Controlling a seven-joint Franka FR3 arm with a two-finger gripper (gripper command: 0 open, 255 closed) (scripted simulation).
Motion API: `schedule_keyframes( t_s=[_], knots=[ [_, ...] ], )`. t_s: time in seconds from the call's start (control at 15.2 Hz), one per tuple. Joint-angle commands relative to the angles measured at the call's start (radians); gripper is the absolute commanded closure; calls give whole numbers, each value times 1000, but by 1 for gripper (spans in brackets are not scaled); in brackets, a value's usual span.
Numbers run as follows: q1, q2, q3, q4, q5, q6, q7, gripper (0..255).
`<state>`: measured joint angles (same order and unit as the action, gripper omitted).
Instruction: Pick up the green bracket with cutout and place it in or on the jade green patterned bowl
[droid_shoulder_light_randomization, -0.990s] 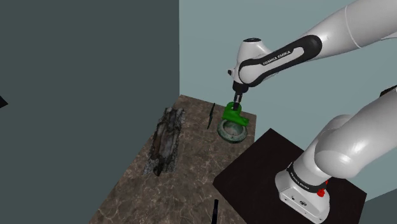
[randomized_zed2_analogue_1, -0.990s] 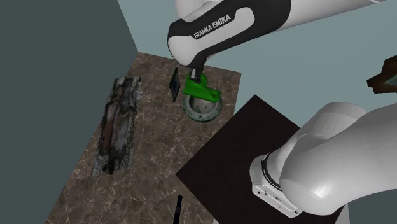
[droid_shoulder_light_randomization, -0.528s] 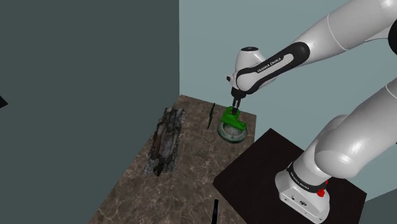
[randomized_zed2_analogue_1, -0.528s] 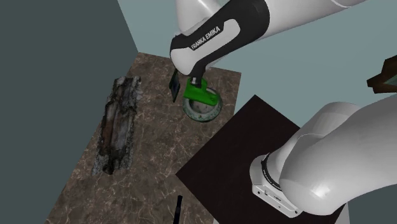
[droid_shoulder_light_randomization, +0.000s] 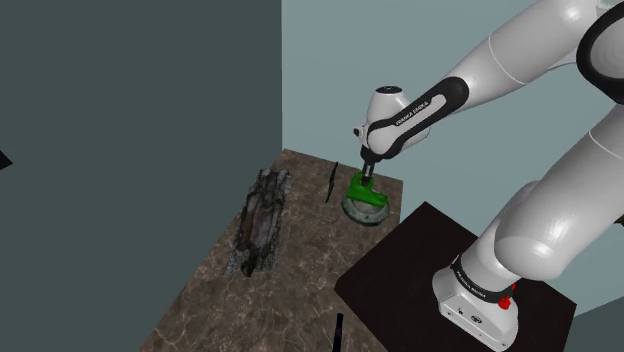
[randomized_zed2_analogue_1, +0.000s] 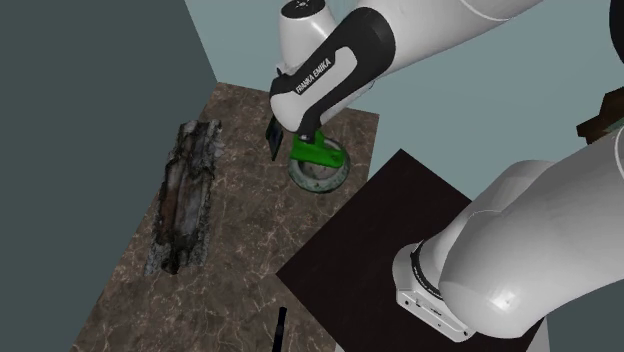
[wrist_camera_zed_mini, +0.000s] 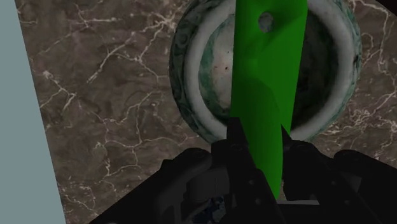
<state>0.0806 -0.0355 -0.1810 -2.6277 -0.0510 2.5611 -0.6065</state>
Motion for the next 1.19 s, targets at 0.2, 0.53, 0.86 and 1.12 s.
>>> schedule_keyframes(
  t_s=[0.2, 0.53, 0.86, 1.12],
  knots=[
    [0, 13, 0, -8, 2, 4, -1, 255],
    [1, 17, 0, -7, 3, 6, -1, 0],
    [0, -53, 1, 6, -12, -76, 10, 0],
    [-2, -108, 4, 24, -20, -148, 17, 0]
  ],
)
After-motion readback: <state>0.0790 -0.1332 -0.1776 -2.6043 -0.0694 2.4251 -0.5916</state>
